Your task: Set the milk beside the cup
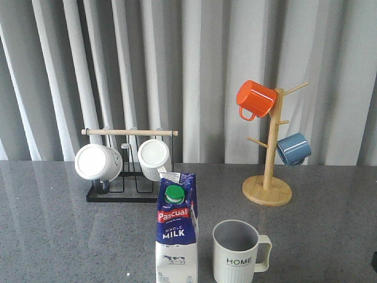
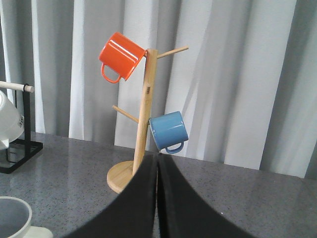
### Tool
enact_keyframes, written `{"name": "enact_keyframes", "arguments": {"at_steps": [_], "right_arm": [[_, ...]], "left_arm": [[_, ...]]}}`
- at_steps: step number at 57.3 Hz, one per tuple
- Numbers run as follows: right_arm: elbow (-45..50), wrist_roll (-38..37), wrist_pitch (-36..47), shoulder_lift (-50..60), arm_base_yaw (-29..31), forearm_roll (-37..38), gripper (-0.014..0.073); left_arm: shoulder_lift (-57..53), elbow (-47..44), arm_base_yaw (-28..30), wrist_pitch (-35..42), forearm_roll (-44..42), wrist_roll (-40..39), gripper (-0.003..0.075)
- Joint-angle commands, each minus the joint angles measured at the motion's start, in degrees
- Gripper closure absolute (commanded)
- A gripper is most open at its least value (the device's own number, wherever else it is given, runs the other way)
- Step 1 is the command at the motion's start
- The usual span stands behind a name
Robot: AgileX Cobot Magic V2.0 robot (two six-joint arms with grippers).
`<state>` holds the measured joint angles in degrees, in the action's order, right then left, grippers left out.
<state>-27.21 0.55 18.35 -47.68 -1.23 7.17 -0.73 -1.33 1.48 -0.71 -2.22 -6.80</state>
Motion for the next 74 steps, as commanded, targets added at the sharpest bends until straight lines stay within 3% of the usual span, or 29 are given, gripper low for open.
{"name": "enact_keyframes", "arguments": {"at_steps": [1,29,37,45,58,65,74], "right_arm": [[-1.49,0.36,4.17,0.35,0.24,0.29,0.0596],[-1.49,0.63,3.09,2.00,0.24,0.37,0.0596],[-0.73,2.27,-2.75,9.60,0.37,0.31,0.0596],[6.06,2.68,-3.93,16.58,0.37,0.70,0.0596],[21.96,-4.19,-1.67,31.56,0.27,0.77,0.0596],[29.25,-8.37,-1.00,41.36,0.27,4.96,0.0596],[29.30,-12.68,-10.13,48.85,0.27,8.16,0.0596]], "left_arm": [[-0.58,0.91,0.16,3.93,-0.08,-0.46,0.0727],[-0.58,0.91,0.16,3.93,-0.08,-0.46,0.0727],[-0.58,0.91,0.16,3.93,-0.08,-0.46,0.0727],[-0.58,0.91,0.16,3.93,-0.08,-0.46,0.0727],[-0.58,0.91,0.16,3.93,-0.08,-0.46,0.0727],[-0.58,0.91,0.16,3.93,-0.08,-0.46,0.0727],[-0.58,1.09,0.16,3.89,-0.08,-0.46,0.0727]]}}
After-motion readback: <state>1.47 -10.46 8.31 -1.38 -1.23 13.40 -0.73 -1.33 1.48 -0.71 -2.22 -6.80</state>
